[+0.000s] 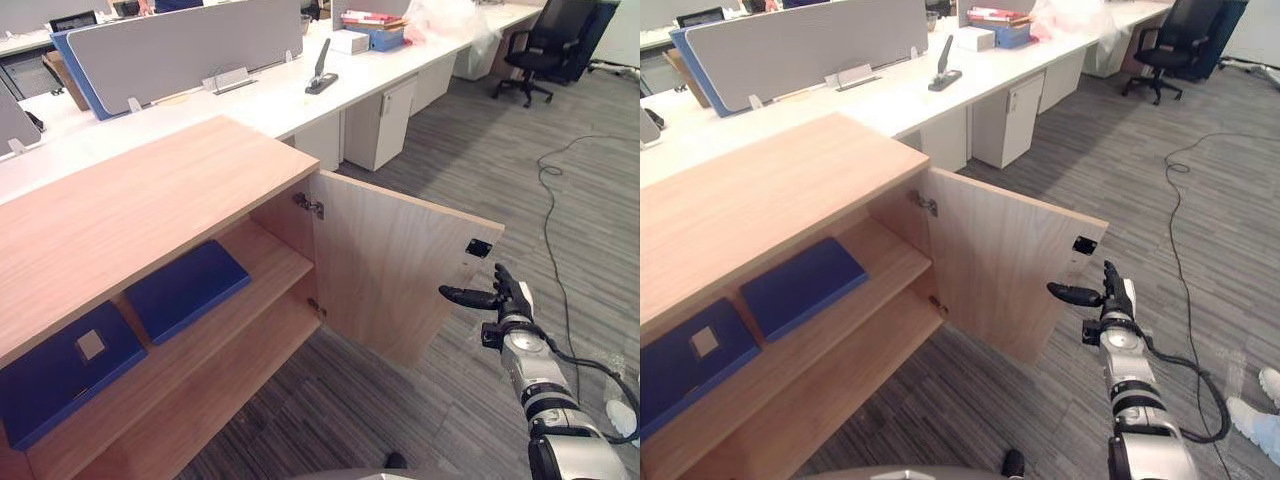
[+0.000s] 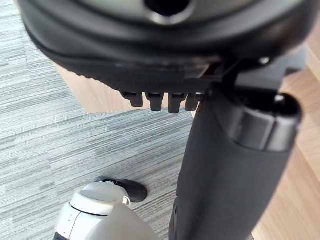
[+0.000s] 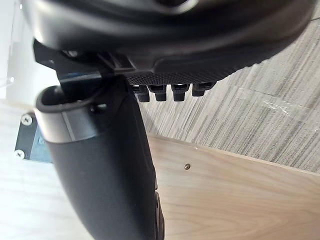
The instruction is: Walk over to the cabinet, pick up the folder, carry it to the office cabinet, place the folder inside the office cabinet, then close the office cabinet door
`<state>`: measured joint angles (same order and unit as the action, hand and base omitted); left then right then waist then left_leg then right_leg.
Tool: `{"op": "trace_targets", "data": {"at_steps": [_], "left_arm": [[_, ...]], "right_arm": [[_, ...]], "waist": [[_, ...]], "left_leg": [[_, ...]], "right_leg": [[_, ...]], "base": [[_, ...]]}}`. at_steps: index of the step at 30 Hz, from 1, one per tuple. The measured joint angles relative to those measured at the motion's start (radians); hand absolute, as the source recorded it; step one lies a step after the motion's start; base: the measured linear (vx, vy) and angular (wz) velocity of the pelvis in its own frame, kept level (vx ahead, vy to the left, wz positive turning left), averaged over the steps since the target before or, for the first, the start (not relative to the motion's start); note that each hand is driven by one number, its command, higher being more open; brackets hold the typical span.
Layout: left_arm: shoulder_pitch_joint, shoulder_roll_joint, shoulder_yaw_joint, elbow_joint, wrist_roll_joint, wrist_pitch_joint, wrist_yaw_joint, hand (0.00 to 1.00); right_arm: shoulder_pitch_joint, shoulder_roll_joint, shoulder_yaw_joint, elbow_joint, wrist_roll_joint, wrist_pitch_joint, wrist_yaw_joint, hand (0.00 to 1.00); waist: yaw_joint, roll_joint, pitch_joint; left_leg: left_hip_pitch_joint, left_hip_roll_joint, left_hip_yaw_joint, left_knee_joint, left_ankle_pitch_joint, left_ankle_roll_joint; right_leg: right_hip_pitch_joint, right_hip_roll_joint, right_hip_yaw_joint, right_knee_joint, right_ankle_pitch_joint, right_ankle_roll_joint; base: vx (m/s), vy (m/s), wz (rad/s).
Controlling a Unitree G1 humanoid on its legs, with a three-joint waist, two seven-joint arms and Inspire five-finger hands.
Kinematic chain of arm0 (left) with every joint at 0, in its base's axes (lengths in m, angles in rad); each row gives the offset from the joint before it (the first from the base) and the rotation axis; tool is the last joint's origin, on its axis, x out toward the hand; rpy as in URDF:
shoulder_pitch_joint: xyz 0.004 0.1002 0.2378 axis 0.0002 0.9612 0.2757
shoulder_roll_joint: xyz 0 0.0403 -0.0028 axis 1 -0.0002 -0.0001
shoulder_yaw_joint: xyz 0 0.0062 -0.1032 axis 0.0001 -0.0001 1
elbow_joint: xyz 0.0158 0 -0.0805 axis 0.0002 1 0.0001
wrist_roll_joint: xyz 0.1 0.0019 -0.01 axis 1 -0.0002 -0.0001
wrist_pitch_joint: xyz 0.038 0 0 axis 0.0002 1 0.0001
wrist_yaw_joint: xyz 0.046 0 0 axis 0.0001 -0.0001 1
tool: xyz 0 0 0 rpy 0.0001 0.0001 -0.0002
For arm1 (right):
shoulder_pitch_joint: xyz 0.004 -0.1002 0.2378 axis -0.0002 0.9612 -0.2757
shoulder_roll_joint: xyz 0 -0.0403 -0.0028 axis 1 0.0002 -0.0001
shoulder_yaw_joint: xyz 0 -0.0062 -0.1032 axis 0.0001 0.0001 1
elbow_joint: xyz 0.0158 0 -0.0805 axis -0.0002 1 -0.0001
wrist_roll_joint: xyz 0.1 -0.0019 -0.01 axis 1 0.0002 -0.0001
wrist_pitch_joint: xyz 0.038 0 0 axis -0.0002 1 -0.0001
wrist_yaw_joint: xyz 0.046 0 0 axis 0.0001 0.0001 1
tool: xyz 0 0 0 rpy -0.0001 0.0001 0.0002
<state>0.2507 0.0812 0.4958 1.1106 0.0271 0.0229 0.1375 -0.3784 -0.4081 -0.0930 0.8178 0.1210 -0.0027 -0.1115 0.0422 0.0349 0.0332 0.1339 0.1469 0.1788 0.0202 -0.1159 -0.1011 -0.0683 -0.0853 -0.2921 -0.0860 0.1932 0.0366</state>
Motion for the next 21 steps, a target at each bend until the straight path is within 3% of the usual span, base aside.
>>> {"op": "trace_targets", "data": {"at_steps": [5, 13, 21], "left_arm": [[-0.002, 0.001, -0.009, -0.028, -0.019, -0.018, -0.018, 1.0], [-0.001, 0.015, -0.027, -0.038, -0.02, -0.038, -0.03, 1.0], [0.005, 0.019, -0.049, -0.038, -0.041, -0.038, -0.039, 1.0]], "right_arm": [[-0.069, -0.024, 0.043, 0.027, 0.0, 0.002, 0.015, 1.0], [-0.211, -0.086, 0.078, 0.103, 0.0, 0.002, 0.021, 1.0], [-0.234, -0.138, 0.262, 0.056, 0.044, -0.001, 0.046, 1.0]], "waist": [[0.0, -0.012, 0.008], [-0.001, -0.011, 0.044], [-0.017, -0.001, 0.067]], "left_leg": [[0.0, -0.004, -0.004, 0.0, 0.002, 0.002], [-0.009, -0.004, -0.032, 0.001, 0.002, 0.002], [-0.013, 0.013, -0.023, 0.003, 0.002, -0.005]], "right_leg": [[0.002, -0.003, -0.002, 0.0, 0.0, 0.0], [0.001, -0.005, -0.012, -0.004, 0.004, -0.003], [-0.014, 0.016, 0.002, -0.003, 0.004, -0.013]], "base": [[0.03, 0.042, 0.0], [-0.05, 0.018, 0.05], [-0.02, 0.023, -0.08]]}}
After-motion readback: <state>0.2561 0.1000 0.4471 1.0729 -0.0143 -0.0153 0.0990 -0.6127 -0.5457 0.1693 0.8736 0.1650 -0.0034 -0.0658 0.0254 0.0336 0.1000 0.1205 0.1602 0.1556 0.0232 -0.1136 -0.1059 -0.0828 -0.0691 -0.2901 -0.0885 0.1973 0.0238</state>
